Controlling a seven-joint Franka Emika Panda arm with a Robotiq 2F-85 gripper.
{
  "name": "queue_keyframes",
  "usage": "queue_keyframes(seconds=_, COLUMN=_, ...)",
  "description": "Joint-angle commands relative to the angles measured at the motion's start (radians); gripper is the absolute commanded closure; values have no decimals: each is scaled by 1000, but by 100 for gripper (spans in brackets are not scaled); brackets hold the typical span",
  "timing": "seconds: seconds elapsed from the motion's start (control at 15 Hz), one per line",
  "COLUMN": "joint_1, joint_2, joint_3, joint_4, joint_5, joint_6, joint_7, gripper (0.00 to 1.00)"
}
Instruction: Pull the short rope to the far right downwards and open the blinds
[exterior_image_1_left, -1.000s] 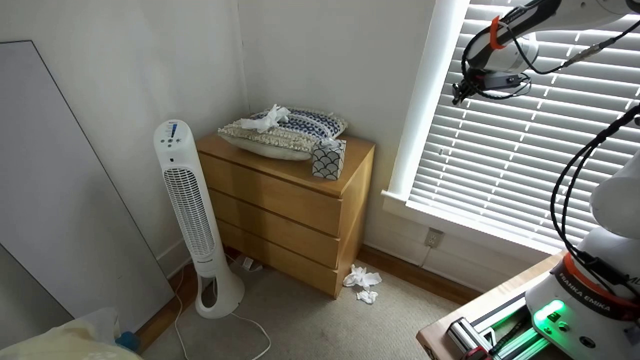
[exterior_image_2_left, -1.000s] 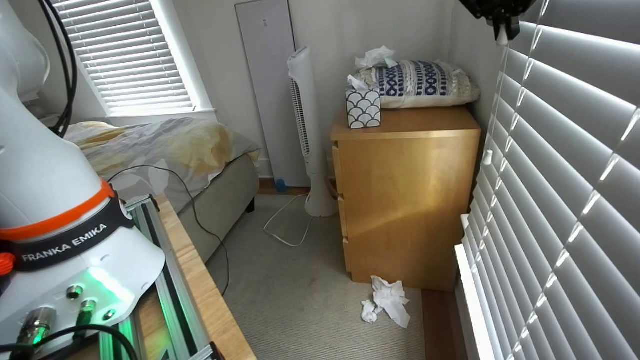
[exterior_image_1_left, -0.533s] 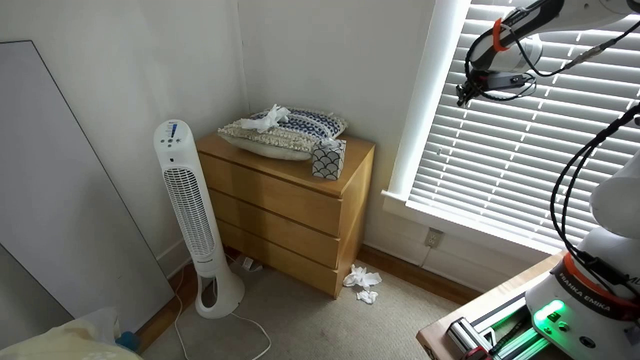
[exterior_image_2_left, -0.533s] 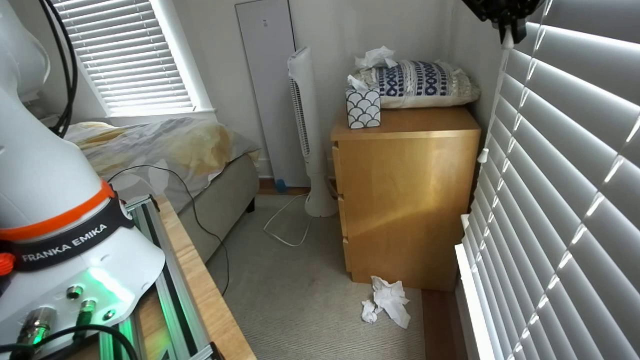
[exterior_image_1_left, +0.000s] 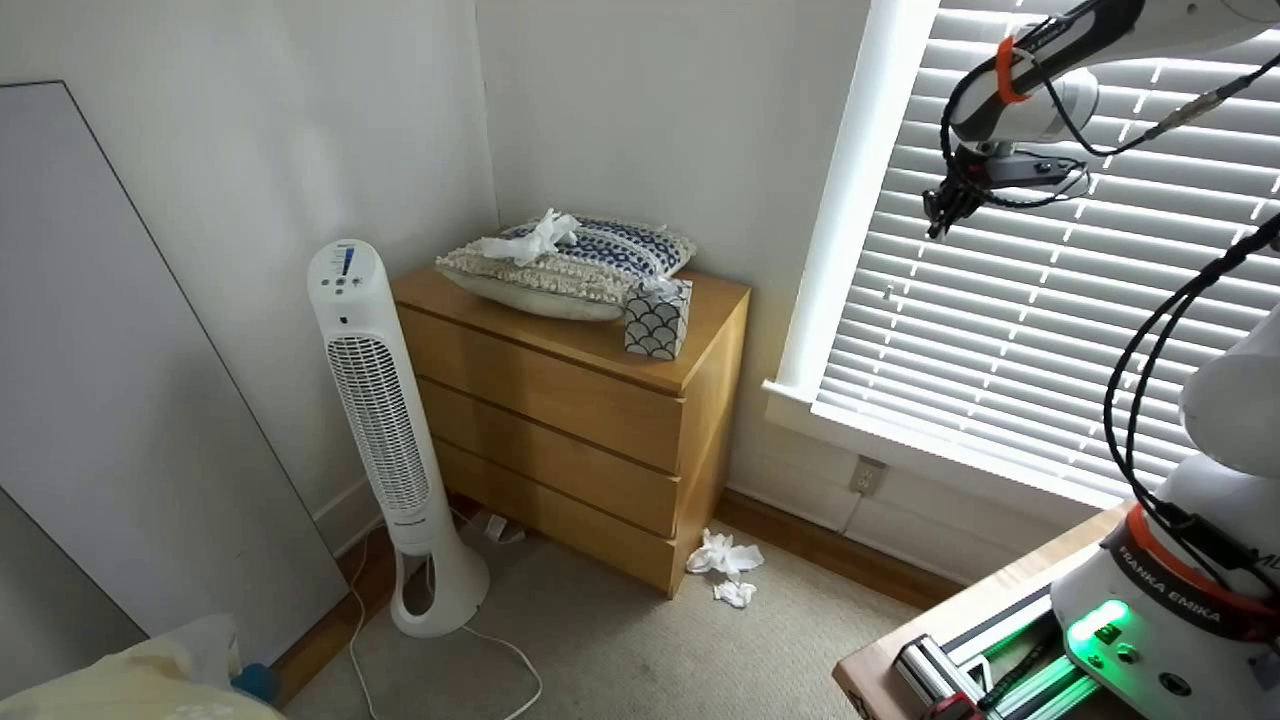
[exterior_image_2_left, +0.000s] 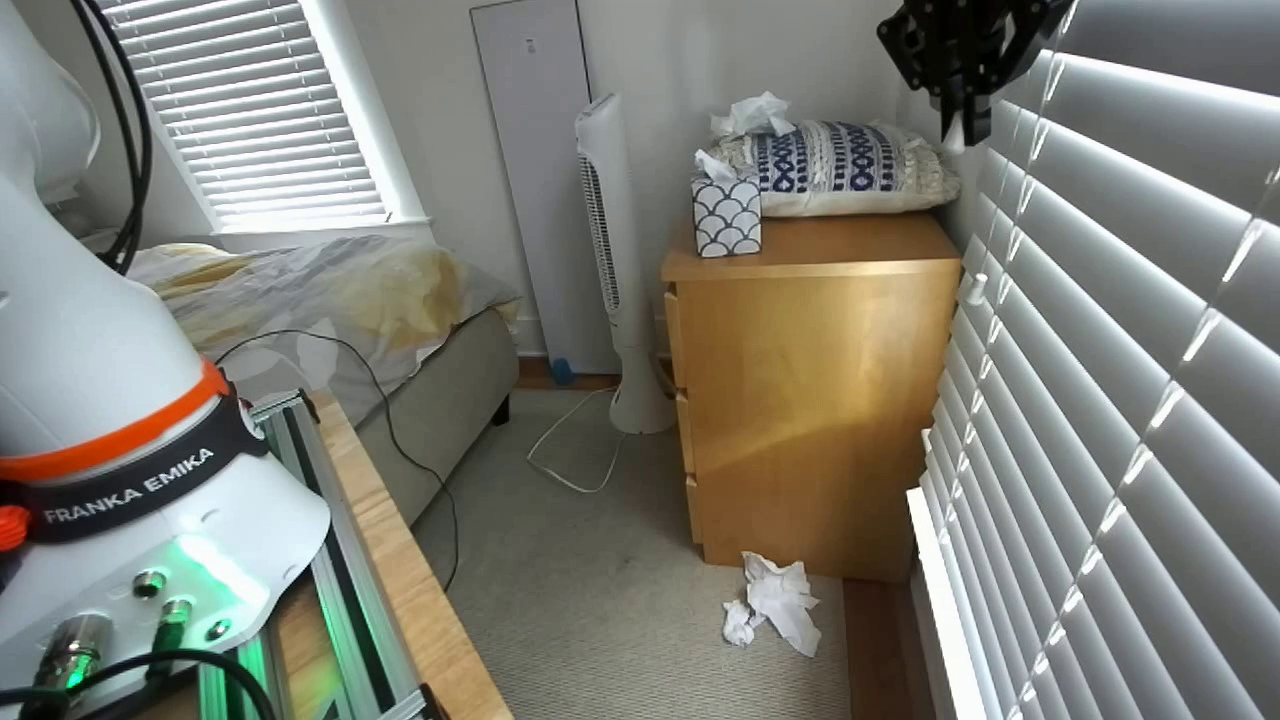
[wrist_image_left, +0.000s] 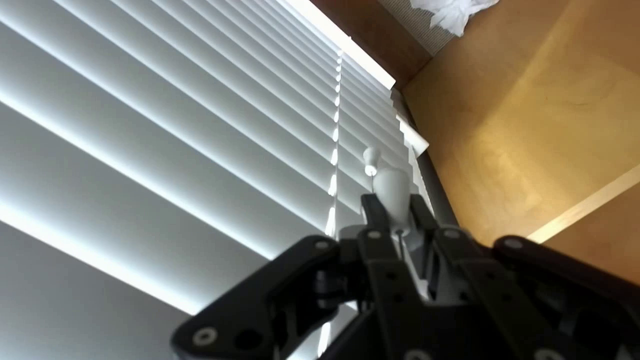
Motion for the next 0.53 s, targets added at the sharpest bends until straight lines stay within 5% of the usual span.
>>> queue_keyframes(seconds=0.0, joint_1=4, joint_2=-9, joint_3=-2, joint_4=-63, joint_5=-5, joint_6=-4, joint_7=12, gripper=96)
queue_keyframes(seconds=0.47, joint_1=4, joint_2=68, joint_3=-1, joint_4=-114, joint_5=-1, joint_6=75, joint_7=34, gripper=96)
